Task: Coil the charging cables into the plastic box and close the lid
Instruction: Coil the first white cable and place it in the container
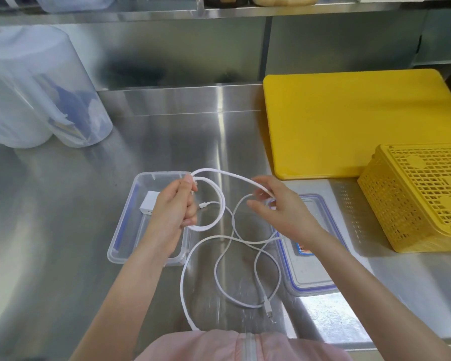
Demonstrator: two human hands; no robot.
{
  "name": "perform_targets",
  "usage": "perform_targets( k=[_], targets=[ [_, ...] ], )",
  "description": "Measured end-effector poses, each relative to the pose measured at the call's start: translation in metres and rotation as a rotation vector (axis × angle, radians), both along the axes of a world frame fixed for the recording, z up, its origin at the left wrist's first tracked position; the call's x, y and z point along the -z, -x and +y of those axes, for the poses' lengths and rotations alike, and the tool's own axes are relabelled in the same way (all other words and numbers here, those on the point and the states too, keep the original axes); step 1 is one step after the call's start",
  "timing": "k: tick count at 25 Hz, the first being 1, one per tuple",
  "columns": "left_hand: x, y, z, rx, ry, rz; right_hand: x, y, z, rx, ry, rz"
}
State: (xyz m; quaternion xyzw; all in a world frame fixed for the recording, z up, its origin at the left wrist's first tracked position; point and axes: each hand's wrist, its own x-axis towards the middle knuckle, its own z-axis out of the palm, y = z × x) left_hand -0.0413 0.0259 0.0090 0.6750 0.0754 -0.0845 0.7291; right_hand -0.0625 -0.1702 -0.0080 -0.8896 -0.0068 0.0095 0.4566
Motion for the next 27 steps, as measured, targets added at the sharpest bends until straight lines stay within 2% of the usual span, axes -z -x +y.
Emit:
perform_targets(
  k=[3, 4, 5, 6, 10, 13, 18, 24, 27],
  targets=[
    [0.008, 0.000, 0.000, -0.062, -0.035, 0.052, 0.001, 0.008, 0.012, 0.127, 0.144, -0.470],
    [0.010, 0.000, 0.001, -0.082, -0.038, 0.062, 0.001, 0.009, 0.017, 0.106, 0.172, -0.602],
    [0.011, 0.000, 0.003, -0.101, -0.037, 0.067, 0.003, 0.010, 0.021, 0.033, 0.185, -0.651],
    [0.012, 0.000, 0.005, -0.112, -0.036, 0.067, 0.007, 0.010, 0.026, -0.072, 0.199, -0.613],
    [0.012, 0.004, 0.014, -0.121, -0.037, 0.060, 0.044, 0.019, 0.050, -0.495, 0.433, -0.141],
    [0.015, 0.011, 0.016, -0.108, -0.055, 0.070, 0.073, 0.024, 0.073, -0.681, 0.577, -0.054],
    [0.018, 0.018, 0.015, -0.116, -0.033, 0.099, 0.089, 0.010, 0.100, -0.668, 0.702, -0.081],
    [0.018, 0.019, 0.019, -0.121, -0.032, 0.108, 0.093, 0.005, 0.098, -0.671, 0.737, -0.176],
    [0.019, 0.019, 0.019, -0.116, -0.004, 0.117, 0.093, 0.009, 0.082, -0.568, 0.643, -0.183]
  ],
)
